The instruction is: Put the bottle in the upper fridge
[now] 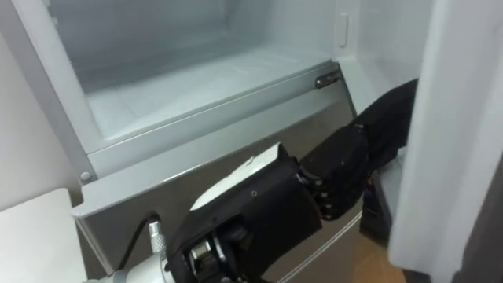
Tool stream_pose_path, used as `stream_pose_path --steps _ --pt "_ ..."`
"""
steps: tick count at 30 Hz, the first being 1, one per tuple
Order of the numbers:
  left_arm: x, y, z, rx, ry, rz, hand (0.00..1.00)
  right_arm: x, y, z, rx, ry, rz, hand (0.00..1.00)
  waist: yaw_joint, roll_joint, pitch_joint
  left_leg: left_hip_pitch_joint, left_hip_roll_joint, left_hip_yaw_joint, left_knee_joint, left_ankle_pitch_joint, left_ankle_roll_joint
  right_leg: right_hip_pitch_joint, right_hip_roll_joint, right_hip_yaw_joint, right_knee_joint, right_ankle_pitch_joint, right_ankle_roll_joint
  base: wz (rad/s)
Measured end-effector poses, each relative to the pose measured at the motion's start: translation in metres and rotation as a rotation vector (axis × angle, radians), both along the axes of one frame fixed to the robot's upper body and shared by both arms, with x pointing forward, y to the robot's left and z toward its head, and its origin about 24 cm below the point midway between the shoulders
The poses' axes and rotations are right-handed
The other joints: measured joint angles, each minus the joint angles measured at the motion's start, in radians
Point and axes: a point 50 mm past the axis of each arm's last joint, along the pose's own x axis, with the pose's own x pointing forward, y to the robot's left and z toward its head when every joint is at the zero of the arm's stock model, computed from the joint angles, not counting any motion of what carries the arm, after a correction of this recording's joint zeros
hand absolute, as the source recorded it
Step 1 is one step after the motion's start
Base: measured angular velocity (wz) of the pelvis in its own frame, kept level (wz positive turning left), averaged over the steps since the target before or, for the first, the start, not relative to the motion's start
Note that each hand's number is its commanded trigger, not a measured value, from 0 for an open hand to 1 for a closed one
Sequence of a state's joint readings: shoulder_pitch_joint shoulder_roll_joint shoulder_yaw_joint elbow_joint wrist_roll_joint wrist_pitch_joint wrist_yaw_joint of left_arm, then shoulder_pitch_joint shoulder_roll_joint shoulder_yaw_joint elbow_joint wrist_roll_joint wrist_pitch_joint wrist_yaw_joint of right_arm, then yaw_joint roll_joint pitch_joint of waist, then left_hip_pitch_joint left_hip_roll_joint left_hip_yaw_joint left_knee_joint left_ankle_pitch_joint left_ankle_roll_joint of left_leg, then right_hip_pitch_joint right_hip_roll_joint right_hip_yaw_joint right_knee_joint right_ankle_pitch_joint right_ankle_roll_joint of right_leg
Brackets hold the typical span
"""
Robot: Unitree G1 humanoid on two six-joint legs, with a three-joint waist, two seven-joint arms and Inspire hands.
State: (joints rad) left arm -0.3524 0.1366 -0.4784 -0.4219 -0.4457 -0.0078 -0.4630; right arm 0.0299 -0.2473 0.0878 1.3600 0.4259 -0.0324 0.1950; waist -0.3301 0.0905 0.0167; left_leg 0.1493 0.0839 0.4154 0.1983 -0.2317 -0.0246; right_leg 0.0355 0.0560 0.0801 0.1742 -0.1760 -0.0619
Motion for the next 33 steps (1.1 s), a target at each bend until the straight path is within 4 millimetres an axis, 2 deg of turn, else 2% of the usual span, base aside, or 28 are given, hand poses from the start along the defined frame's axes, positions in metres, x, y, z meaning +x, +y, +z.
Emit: stream_pose_path --steps 6,9,15,20,26,33 --pt "0.001 -0.003 -0.001 -0.027 0.039 -0.040 0.00 -0.003 -0.005 0.001 -0.006 0.004 0.004 0.00 -0.027 0.003 -0.0012 0.006 0.012 0.026 0.000 -0.003 -0.006 -0.005 0.010 0.003 0.014 0.001 -0.001 -0.07" --pt "0.007 -0.008 0.001 -0.018 0.029 -0.049 0.00 -0.007 -0.006 0.001 -0.002 0.013 0.004 0.00 -0.027 0.002 -0.0006 0.006 0.026 0.057 0.000 -0.012 -0.020 -0.013 0.020 0.019 0.015 0.003 -0.004 -0.12" --pt "0.013 -0.012 0.000 -0.019 0.044 -0.038 0.00 -0.014 -0.008 0.001 0.004 0.027 -0.011 0.00 -0.053 -0.001 0.0017 0.016 0.027 0.081 0.001 -0.017 -0.028 -0.018 0.034 0.057 0.011 0.006 -0.010 -0.21" --pt "0.015 -0.012 0.000 -0.013 0.045 -0.037 0.00 -0.021 -0.010 0.001 0.000 0.047 -0.036 0.00 -0.079 -0.002 0.0027 0.020 0.028 0.099 0.001 -0.017 -0.028 -0.021 0.036 0.061 0.013 0.007 -0.010 -0.09" --pt "0.014 -0.015 0.001 -0.006 0.033 -0.054 0.00 -0.020 -0.012 0.002 -0.026 0.049 -0.041 0.00 -0.080 -0.006 0.0054 0.010 0.029 0.105 0.000 -0.017 -0.028 -0.033 0.036 0.061 0.017 0.007 -0.011 -0.02" --pt "0.013 -0.015 0.001 -0.006 0.025 -0.057 0.00 -0.005 -0.011 0.003 -0.021 0.011 -0.019 0.00 -0.079 -0.006 0.0053 0.009 0.030 0.102 0.001 -0.017 -0.028 -0.030 0.035 0.051 0.014 0.008 -0.011 0.00"
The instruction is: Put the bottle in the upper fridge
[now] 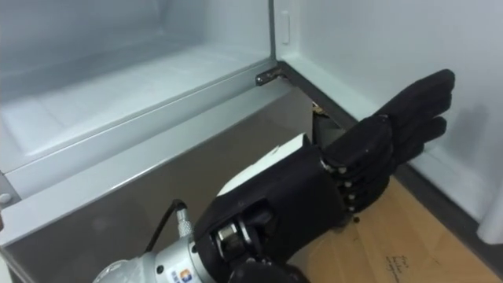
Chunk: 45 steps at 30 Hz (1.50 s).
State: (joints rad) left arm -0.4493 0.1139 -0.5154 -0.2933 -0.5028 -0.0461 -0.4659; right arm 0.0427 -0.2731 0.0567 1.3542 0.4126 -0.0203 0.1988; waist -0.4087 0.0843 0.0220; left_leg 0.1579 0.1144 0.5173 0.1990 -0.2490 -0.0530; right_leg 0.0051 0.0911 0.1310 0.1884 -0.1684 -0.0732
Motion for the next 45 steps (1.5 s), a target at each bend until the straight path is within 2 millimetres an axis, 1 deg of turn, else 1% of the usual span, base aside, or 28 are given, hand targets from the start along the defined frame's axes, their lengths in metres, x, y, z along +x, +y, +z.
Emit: stream_pose_path --steps 3,7,11,12,17,18,22,23,25,27,29,31,32,33,34,35,36,39,43,45 --pt "0.000 0.002 -0.001 0.002 0.007 -0.009 0.00 0.007 0.001 0.001 0.007 -0.018 0.004 0.00 0.003 0.001 -0.0008 -0.007 0.000 -0.001 0.000 0.000 0.000 -0.006 0.000 -0.006 0.000 0.000 0.000 0.05" --pt "0.000 0.003 -0.001 -0.006 0.021 -0.023 0.00 0.011 0.001 0.001 0.015 -0.033 -0.003 0.00 0.005 0.002 -0.0013 -0.009 0.000 -0.001 0.000 0.000 0.000 -0.006 -0.002 -0.019 -0.001 0.000 0.000 0.08" --pt "0.001 0.004 -0.002 0.002 0.024 -0.026 0.00 0.015 0.003 0.001 0.020 -0.050 -0.002 0.00 0.011 0.006 -0.0036 -0.009 -0.001 -0.002 -0.001 0.000 0.000 -0.003 -0.005 -0.032 -0.001 0.000 0.000 0.06" --pt "0.001 0.005 -0.002 0.004 0.023 -0.025 0.00 0.016 0.003 0.001 0.021 -0.057 -0.011 0.00 0.011 0.006 -0.0042 -0.009 -0.001 -0.007 -0.001 0.000 0.000 0.000 -0.007 -0.043 -0.001 0.000 0.000 0.12" --pt "0.001 0.005 -0.003 0.012 0.023 -0.020 0.00 0.017 0.006 0.001 0.025 -0.069 -0.034 0.00 0.016 0.007 -0.0043 -0.005 -0.002 -0.030 -0.002 0.000 0.000 0.015 -0.012 -0.072 -0.004 0.000 0.000 0.16" --pt "0.000 0.005 -0.004 0.017 0.023 -0.024 0.00 0.017 0.006 0.001 0.030 -0.074 -0.050 0.00 0.028 0.007 -0.0046 -0.004 -0.003 -0.035 -0.002 0.000 0.000 0.015 -0.012 -0.072 -0.003 0.000 0.000 0.08" --pt "-0.002 0.005 -0.006 0.013 0.029 -0.026 0.00 0.018 0.006 0.001 0.035 -0.086 -0.075 0.00 0.047 0.007 -0.0045 -0.008 -0.004 -0.058 -0.004 0.000 0.000 0.016 -0.014 -0.087 -0.004 0.000 0.000 0.11" --pt "-0.003 0.006 -0.007 0.012 0.028 -0.027 0.00 0.018 0.006 0.001 0.034 -0.087 -0.075 0.00 0.054 0.007 -0.0045 -0.010 -0.004 -0.061 -0.004 0.000 0.000 0.015 -0.016 -0.093 -0.003 0.000 0.000 0.17" --pt "-0.005 0.006 -0.006 0.009 0.025 -0.029 0.00 0.018 0.006 0.001 0.034 -0.087 -0.075 0.00 0.056 0.008 -0.0051 -0.021 -0.006 -0.076 -0.002 0.000 0.000 0.014 -0.020 -0.112 -0.003 0.000 0.000 0.27" --pt "-0.005 0.006 -0.006 0.010 0.022 -0.031 0.00 0.018 0.007 0.001 0.035 -0.085 -0.064 0.00 0.068 0.007 -0.0052 -0.026 -0.006 -0.093 -0.002 0.000 0.000 0.014 -0.022 -0.126 -0.003 0.000 0.000 0.23" --pt "-0.006 0.006 -0.007 0.012 0.021 -0.035 0.00 0.018 0.008 0.000 0.037 -0.087 -0.062 0.00 0.085 0.007 -0.0053 -0.027 -0.006 -0.106 -0.003 0.000 0.000 0.017 -0.022 -0.134 -0.003 0.000 0.000 0.14" --pt "-0.007 0.007 -0.008 0.015 0.016 -0.031 0.00 0.020 0.010 0.000 0.041 -0.089 -0.046 0.00 0.089 0.007 -0.0051 -0.030 -0.006 -0.120 -0.003 0.001 0.000 0.019 -0.024 -0.145 -0.003 0.000 0.000 0.17" --pt "-0.008 0.008 -0.009 0.013 0.013 -0.026 0.08 0.022 0.012 0.000 0.045 -0.094 -0.036 0.00 0.092 0.007 -0.0051 -0.032 -0.006 -0.126 -0.003 0.001 0.000 0.019 -0.025 -0.151 -0.003 0.000 0.000 0.19" --pt "-0.009 0.008 -0.010 0.011 0.013 -0.024 0.64 0.023 0.013 0.000 0.048 -0.097 -0.032 0.00 0.092 0.006 -0.0048 -0.035 -0.008 -0.139 -0.003 0.001 0.000 0.019 -0.026 -0.161 -0.004 0.000 0.000 0.20" --pt "-0.009 0.008 -0.010 0.010 0.013 -0.024 0.91 0.023 0.014 0.000 0.049 -0.097 -0.031 0.00 0.092 0.005 -0.0047 -0.037 -0.008 -0.142 -0.003 0.001 0.000 0.020 -0.027 -0.163 -0.004 0.000 0.000 0.21" --pt "-0.009 0.008 -0.010 0.010 0.013 -0.024 1.00 0.025 0.015 -0.001 0.051 -0.100 -0.029 0.00 0.093 0.004 -0.0041 -0.042 -0.009 -0.149 -0.002 0.001 0.000 0.017 -0.028 -0.167 -0.003 0.000 0.000 0.18" --pt "-0.009 0.009 -0.010 0.009 0.012 -0.024 1.00 0.027 0.018 -0.001 0.056 -0.104 -0.027 0.00 0.095 0.001 -0.0028 -0.045 -0.010 -0.156 -0.002 0.001 0.000 0.017 -0.030 -0.174 -0.003 0.000 0.000 0.16" --pt "-0.007 0.010 -0.009 -0.002 0.020 -0.005 1.00 0.029 0.021 -0.002 0.066 -0.107 -0.026 0.00 0.098 -0.008 -0.0045 -0.049 -0.014 -0.168 -0.003 0.006 0.002 0.018 -0.036 -0.187 -0.004 0.000 0.001 0.14" --pt "-0.004 0.013 -0.008 -0.010 0.026 0.018 1.00 0.029 0.021 -0.002 0.066 -0.107 -0.026 0.00 0.107 -0.011 -0.0042 -0.051 -0.017 -0.171 -0.003 0.007 0.003 0.018 -0.038 -0.189 -0.006 -0.001 0.001 0.02" --pt "-0.005 0.012 -0.014 0.020 0.050 0.009 1.00 0.029 0.021 -0.002 0.066 -0.108 -0.025 0.00 0.108 -0.011 -0.0043 -0.052 -0.018 -0.172 -0.003 0.007 0.003 0.018 -0.039 -0.188 -0.007 -0.001 0.002 0.00"
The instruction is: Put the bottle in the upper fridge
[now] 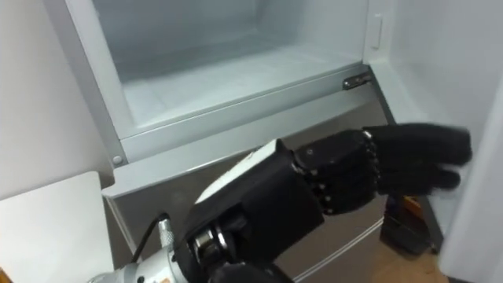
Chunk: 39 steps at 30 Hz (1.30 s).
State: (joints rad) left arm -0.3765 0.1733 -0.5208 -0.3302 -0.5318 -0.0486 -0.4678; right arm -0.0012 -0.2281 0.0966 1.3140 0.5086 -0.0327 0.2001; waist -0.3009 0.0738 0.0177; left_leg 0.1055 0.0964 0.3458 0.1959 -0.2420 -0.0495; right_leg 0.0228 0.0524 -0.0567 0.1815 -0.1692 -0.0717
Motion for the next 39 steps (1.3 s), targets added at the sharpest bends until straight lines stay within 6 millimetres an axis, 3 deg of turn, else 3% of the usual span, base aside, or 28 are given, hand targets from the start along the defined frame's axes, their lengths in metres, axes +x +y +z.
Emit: stream_pose_path --steps 6,11,17,20,23,24,28,32,39 --pt "-0.003 -0.006 -0.011 0.117 -0.006 -0.035 0.90 -0.002 0.000 0.000 0.000 0.006 0.000 0.00 -0.005 0.002 -0.0003 -0.001 0.000 0.001 0.000 0.000 0.000 0.003 0.001 0.005 -0.001 0.000 0.000 -0.04" --pt "-0.004 -0.007 -0.012 0.140 -0.015 -0.058 0.71 -0.003 0.000 -0.001 0.004 0.009 0.002 0.00 -0.007 0.002 -0.0001 0.011 -0.001 0.004 0.000 0.000 0.000 0.011 0.003 0.023 -0.004 0.000 0.000 -0.07" --pt "-0.004 -0.007 -0.014 0.157 -0.020 -0.069 0.64 -0.004 0.000 -0.001 0.006 0.010 0.001 0.00 -0.026 0.003 -0.0002 0.027 -0.002 0.011 -0.007 0.000 0.000 0.016 0.005 0.035 -0.010 0.001 0.001 -0.07" --pt "-0.004 -0.007 -0.016 0.169 -0.018 -0.073 0.54 -0.007 -0.001 -0.001 0.000 0.016 -0.001 0.00 -0.026 0.003 -0.0003 0.027 -0.001 0.013 -0.006 0.000 0.000 0.011 0.009 0.054 -0.011 0.001 0.002 -0.15" --pt "-0.004 -0.007 -0.016 0.169 -0.017 -0.073 0.03 -0.011 -0.003 -0.001 -0.009 0.028 -0.006 0.00 -0.027 0.007 -0.0024 0.027 -0.001 0.019 -0.006 0.000 0.000 0.005 0.012 0.071 -0.011 0.001 0.002 -0.18" --pt "-0.004 -0.007 -0.016 0.169 -0.016 -0.072 0.00 -0.011 -0.003 -0.001 -0.011 0.028 -0.009 0.00 -0.028 0.010 -0.0034 0.027 -0.001 0.026 -0.006 0.000 0.000 0.001 0.014 0.080 -0.010 0.002 0.002 -0.25" --pt "-0.004 -0.007 -0.016 0.170 -0.014 -0.074 0.00 -0.014 -0.005 -0.001 -0.020 0.037 -0.015 0.00 -0.035 0.019 -0.0029 0.033 0.001 0.038 -0.007 0.000 0.000 -0.003 0.018 0.100 -0.007 0.002 0.001 -0.20" --pt "0.000 -0.008 -0.019 0.177 0.002 -0.067 0.00 -0.019 -0.007 -0.001 -0.031 0.052 -0.006 0.00 -0.072 0.018 0.0000 0.041 0.007 0.073 -0.010 -0.001 -0.001 -0.002 0.023 0.108 0.007 0.002 0.001 -0.12" --pt "0.003 -0.008 -0.024 0.204 0.008 -0.044 0.00 -0.038 -0.015 -0.001 -0.084 0.147 0.107 0.00 -0.084 0.020 0.0118 0.040 0.009 0.087 -0.011 -0.001 -0.001 -0.004 0.022 0.106 0.007 0.002 0.001 0.00"
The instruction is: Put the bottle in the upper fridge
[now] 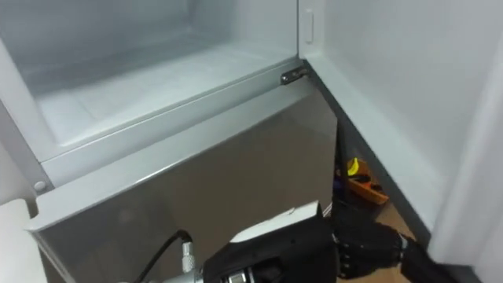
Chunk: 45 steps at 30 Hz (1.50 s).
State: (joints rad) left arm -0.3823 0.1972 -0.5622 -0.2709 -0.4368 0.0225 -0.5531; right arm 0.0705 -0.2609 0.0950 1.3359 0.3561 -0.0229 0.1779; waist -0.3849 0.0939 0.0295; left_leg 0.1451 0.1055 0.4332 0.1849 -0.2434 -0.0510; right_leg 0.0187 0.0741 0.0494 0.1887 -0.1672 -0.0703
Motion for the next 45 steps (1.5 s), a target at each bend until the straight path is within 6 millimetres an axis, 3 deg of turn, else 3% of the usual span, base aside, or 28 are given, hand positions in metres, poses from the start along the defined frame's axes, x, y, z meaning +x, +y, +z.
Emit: stream_pose_path --steps 8,11,16,18,21,24,28,32,36,45 --pt "0.005 0.001 -0.009 0.071 -0.021 0.050 0.00 0.002 0.001 0.000 -0.013 0.019 0.050 0.00 0.040 0.005 -0.0033 -0.032 -0.002 -0.010 0.009 0.001 0.000 -0.019 -0.012 -0.059 0.000 0.000 0.000 0.22" --pt "0.003 0.004 -0.014 0.074 -0.008 0.068 0.00 0.011 0.003 0.000 -0.023 -0.005 0.049 0.00 0.071 0.005 -0.0064 -0.055 -0.007 -0.058 0.014 0.003 0.004 -0.020 -0.021 -0.102 0.000 0.000 0.000 0.40" --pt "0.000 0.011 -0.030 0.116 0.021 0.120 0.00 0.022 0.008 0.000 -0.033 -0.040 0.044 0.00 0.120 -0.020 -0.0094 -0.066 -0.017 -0.135 0.014 0.014 0.007 0.001 -0.034 -0.164 -0.007 0.000 0.001 0.43" --pt "0.000 0.016 -0.036 0.142 0.023 0.156 0.00 0.021 0.013 -0.002 -0.018 -0.050 0.040 0.00 0.140 -0.038 -0.0188 -0.078 -0.022 -0.180 0.016 0.018 0.008 0.018 -0.041 -0.207 -0.022 0.000 0.001 0.55" --pt "0.000 0.025 -0.044 0.160 0.046 0.207 0.00 0.022 0.017 -0.002 -0.002 -0.064 0.020 0.00 0.176 -0.055 -0.0239 -0.089 -0.030 -0.216 0.015 0.026 0.011 0.028 -0.049 -0.242 -0.033 -0.001 0.001 0.41" --pt "-0.003 0.033 -0.053 0.171 0.085 0.238 0.00 0.027 0.021 -0.003 0.014 -0.074 0.037 0.00 0.223 -0.064 -0.0249 -0.093 -0.032 -0.229 0.019 0.027 0.011 0.036 -0.051 -0.253 -0.037 -0.001 0.002 0.14" --pt "-0.003 0.043 -0.061 0.226 0.083 0.297 0.00 0.032 0.025 -0.003 0.026 -0.084 0.056 0.00 0.250 -0.071 -0.0226 -0.102 -0.037 -0.256 0.021 0.028 0.013 0.041 -0.056 -0.283 -0.038 -0.003 0.005 0.22" --pt "-0.013 0.065 -0.080 0.298 0.133 0.402 0.00 0.032 0.027 -0.003 0.041 -0.087 0.070 0.00 0.257 -0.076 -0.0216 -0.101 -0.045 -0.277 0.022 0.030 0.014 0.052 -0.062 -0.299 -0.039 -0.013 0.008 0.16" --pt "-0.019 0.084 -0.096 0.373 0.182 0.476 0.00 0.032 0.029 -0.003 0.066 -0.090 0.076 0.00 0.288 -0.088 -0.0213 -0.099 -0.048 -0.285 0.022 0.030 0.015 0.058 -0.065 -0.305 -0.039 -0.014 0.010 0.05" --pt "-0.039 0.112 -0.126 0.432 0.350 0.560 0.00 0.028 0.032 -0.005 0.083 -0.080 0.066 0.00 0.308 -0.096 -0.0190 -0.101 -0.062 -0.329 0.037 0.031 0.017 0.078 -0.077 -0.346 -0.047 -0.022 0.019 0.15"
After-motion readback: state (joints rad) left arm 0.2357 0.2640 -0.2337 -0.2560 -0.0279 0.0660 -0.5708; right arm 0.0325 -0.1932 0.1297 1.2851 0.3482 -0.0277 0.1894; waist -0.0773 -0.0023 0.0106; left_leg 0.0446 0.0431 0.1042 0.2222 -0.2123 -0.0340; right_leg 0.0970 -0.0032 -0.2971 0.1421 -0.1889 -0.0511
